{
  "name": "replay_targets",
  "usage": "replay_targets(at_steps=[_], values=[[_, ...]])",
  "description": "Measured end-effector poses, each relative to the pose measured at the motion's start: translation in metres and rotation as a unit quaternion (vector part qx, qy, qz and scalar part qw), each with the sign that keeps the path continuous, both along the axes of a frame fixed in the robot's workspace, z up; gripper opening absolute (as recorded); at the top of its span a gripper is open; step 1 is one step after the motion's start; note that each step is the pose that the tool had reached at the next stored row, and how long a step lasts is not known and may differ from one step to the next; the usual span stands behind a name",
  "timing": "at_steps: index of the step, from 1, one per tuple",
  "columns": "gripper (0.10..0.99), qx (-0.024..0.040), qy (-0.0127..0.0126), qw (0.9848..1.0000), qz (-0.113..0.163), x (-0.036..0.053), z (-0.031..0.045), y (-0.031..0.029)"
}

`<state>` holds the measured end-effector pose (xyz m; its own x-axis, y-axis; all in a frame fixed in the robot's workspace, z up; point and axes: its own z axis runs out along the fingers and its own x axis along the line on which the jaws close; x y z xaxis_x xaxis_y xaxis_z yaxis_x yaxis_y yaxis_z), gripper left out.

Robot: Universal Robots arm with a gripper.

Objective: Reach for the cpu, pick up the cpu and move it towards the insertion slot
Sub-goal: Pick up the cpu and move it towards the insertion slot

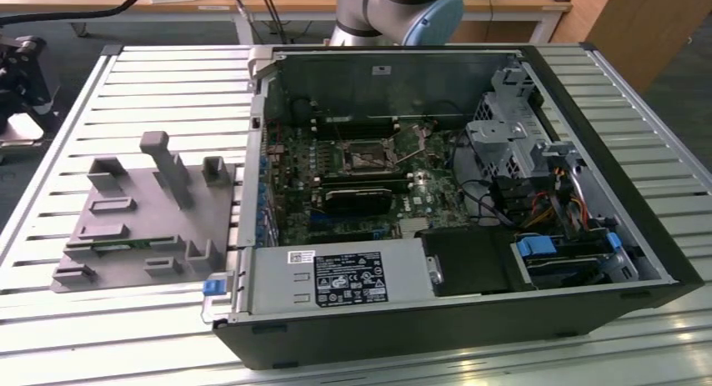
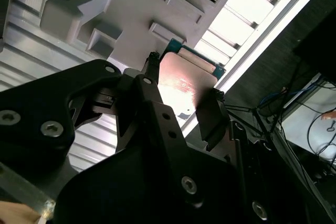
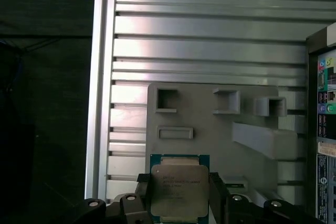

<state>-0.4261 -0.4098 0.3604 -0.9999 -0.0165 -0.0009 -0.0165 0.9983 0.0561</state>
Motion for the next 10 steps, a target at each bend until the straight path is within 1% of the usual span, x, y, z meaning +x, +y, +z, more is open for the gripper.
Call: replay_targets(at_steps=[1, 10], values=[[0.533, 0.0, 0.0, 1.0, 0.0, 0.0, 0.0023, 0.0], [0.533, 0.0, 0.0, 1.0, 0.0, 0.0, 0.0144, 0.0]])
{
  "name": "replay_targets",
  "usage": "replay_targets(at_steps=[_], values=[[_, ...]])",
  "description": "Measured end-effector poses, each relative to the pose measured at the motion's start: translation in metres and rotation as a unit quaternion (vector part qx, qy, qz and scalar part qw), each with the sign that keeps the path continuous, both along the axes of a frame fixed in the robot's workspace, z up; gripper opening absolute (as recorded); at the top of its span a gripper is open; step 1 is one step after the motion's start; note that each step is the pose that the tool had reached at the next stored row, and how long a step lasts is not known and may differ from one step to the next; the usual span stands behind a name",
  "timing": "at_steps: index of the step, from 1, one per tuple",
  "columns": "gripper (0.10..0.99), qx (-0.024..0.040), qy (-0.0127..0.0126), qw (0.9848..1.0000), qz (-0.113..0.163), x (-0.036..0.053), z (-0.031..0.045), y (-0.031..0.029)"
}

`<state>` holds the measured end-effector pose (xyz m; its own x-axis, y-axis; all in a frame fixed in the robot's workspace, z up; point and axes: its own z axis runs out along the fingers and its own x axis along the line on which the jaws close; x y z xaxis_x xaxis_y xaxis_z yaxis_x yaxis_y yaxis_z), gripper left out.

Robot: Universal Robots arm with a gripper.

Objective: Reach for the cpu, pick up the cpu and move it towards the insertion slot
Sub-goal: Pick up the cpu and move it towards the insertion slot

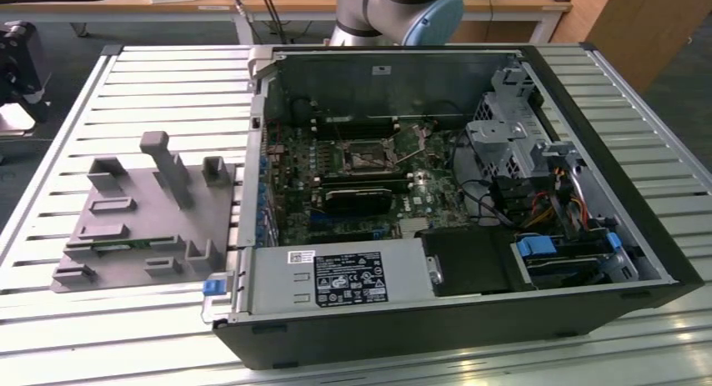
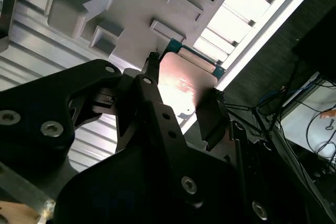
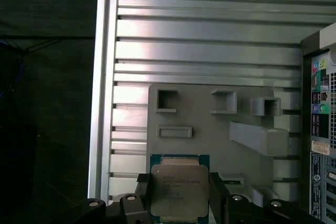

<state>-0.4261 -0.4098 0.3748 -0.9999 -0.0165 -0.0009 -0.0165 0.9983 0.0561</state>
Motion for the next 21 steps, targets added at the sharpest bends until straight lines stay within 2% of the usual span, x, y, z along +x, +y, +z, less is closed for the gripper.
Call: replay_targets(at_steps=[14, 18, 21], values=[[0.533, 0.0, 0.0, 1.0, 0.0, 0.0, 0.0213, 0.0], [0.533, 0.0, -0.0001, 1.0, 0.0, 0.0011, 0.0236, 0.0], [0.533, 0.0, 0.0, 1.0, 0.0, 0.0052, 0.0238, 0.0]])
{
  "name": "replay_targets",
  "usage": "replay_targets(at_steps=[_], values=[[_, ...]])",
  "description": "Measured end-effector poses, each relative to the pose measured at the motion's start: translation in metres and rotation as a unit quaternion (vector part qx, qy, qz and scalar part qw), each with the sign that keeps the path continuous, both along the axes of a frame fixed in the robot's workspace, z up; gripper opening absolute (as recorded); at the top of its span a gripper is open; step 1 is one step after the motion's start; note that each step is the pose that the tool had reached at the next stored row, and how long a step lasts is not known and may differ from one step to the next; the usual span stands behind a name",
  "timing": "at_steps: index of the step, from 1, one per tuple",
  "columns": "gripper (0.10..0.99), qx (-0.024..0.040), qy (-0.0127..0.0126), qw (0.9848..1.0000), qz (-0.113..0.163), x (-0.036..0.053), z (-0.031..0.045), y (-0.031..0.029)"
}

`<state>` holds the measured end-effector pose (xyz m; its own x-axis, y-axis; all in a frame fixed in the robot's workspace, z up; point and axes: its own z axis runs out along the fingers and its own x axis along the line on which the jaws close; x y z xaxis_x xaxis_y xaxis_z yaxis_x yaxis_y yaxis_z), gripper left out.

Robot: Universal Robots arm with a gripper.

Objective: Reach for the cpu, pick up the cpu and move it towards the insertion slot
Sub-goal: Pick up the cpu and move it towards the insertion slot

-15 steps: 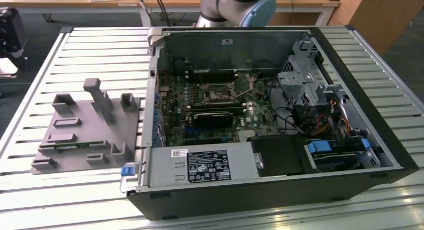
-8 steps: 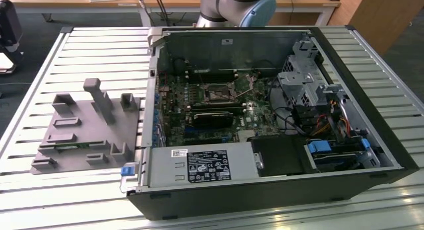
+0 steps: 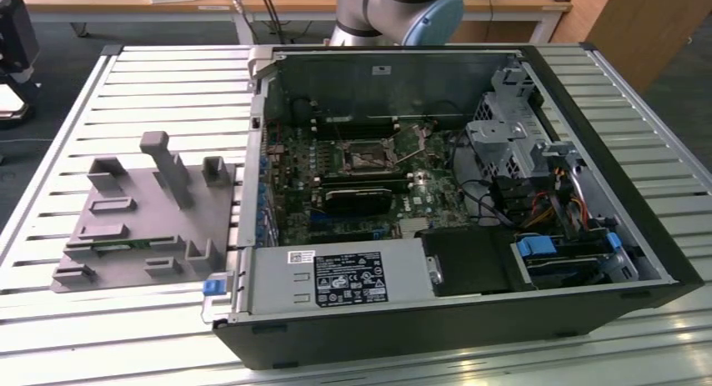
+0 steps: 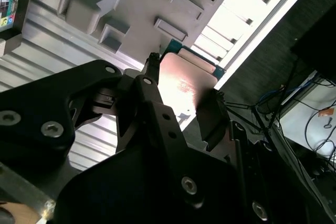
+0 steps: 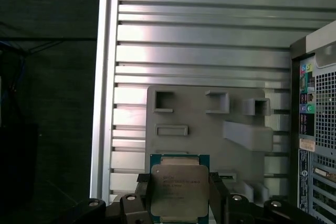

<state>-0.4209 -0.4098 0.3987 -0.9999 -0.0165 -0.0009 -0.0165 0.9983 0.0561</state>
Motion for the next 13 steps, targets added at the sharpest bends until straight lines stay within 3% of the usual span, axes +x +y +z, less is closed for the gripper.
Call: replay_targets(at_steps=[13], values=[[0.533, 0.0, 0.0, 1.0, 0.0, 0.0158, 0.0, 0.0]])
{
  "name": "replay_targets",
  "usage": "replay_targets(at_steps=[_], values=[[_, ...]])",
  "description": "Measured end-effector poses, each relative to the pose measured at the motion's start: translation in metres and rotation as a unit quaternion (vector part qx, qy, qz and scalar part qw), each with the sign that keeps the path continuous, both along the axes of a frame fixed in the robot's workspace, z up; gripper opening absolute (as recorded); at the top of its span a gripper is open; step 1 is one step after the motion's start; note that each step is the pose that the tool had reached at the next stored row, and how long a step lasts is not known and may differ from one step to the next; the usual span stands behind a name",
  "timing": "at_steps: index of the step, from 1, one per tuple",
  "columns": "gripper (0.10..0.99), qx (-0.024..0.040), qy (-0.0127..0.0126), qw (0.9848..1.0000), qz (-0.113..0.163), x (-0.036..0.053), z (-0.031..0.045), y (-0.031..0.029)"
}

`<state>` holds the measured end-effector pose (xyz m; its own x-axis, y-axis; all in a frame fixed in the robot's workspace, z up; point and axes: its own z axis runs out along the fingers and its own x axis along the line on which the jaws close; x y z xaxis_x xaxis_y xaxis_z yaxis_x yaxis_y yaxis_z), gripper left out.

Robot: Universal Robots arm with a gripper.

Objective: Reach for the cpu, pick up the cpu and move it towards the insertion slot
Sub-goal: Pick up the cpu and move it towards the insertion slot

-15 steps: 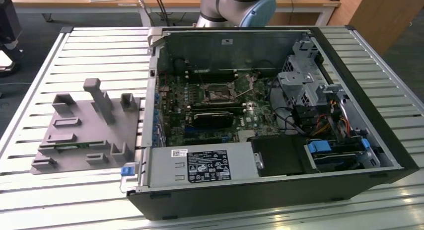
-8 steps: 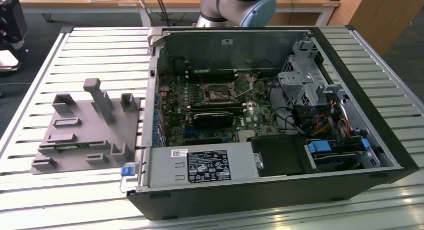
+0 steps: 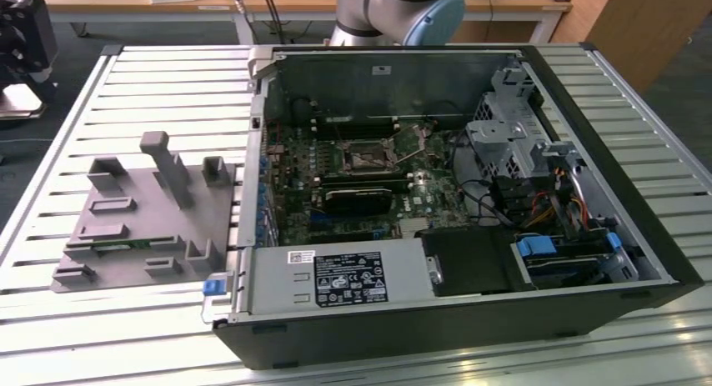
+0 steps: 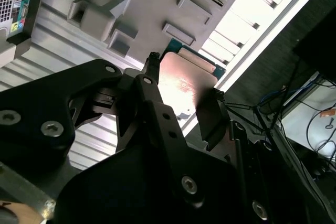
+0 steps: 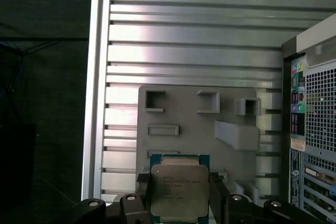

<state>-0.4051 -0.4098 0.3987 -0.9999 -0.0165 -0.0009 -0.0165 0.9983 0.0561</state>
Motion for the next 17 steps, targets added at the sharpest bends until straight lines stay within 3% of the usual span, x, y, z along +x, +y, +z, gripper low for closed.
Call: replay_targets(at_steps=[17], values=[[0.533, 0.0, 0.0, 1.0, 0.0, 0.0175, 0.0, 0.0]])
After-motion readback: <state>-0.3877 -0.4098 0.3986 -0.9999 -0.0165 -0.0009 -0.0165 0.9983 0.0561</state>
